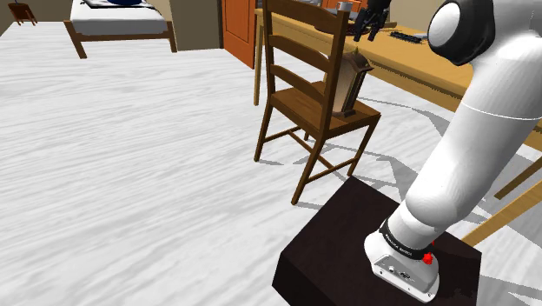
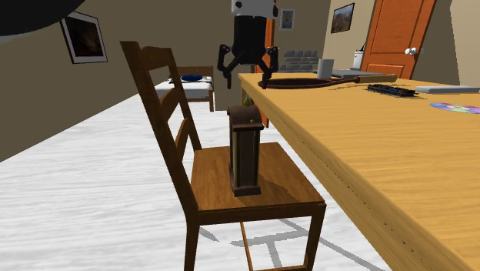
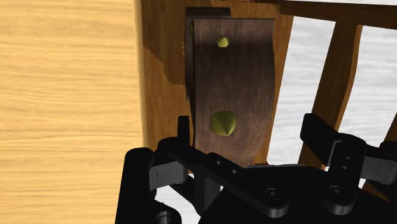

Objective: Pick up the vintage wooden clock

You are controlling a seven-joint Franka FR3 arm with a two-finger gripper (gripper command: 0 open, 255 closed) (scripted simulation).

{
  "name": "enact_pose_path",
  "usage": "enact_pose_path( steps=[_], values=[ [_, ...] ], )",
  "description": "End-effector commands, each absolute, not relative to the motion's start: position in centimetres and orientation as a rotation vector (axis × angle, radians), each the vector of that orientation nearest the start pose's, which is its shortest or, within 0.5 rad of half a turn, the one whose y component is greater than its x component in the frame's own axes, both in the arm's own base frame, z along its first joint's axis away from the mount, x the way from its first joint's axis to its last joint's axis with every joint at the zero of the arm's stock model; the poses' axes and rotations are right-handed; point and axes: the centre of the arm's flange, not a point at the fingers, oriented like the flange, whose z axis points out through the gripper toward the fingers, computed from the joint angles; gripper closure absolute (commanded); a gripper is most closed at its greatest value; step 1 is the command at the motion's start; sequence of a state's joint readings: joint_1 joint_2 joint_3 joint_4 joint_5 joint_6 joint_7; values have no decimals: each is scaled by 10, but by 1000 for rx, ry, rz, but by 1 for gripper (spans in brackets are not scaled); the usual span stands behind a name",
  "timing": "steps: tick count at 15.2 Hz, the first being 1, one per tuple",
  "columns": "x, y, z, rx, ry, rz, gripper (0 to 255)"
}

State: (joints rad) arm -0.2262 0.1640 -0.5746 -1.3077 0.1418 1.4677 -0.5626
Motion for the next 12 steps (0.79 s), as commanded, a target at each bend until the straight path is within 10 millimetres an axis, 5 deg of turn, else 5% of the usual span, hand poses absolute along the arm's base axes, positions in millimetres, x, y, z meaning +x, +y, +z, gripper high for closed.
enact_pose_path(
  steps=[1,9,10,12],
  values=[
    [447,-395,654,-3094,334,-81,0],
    [447,-395,619,-3094,334,-81,0],
    [447,-394,619,-3094,334,-81,255],
    [446,-394,619,-3094,334,-81,255]
  ],
)
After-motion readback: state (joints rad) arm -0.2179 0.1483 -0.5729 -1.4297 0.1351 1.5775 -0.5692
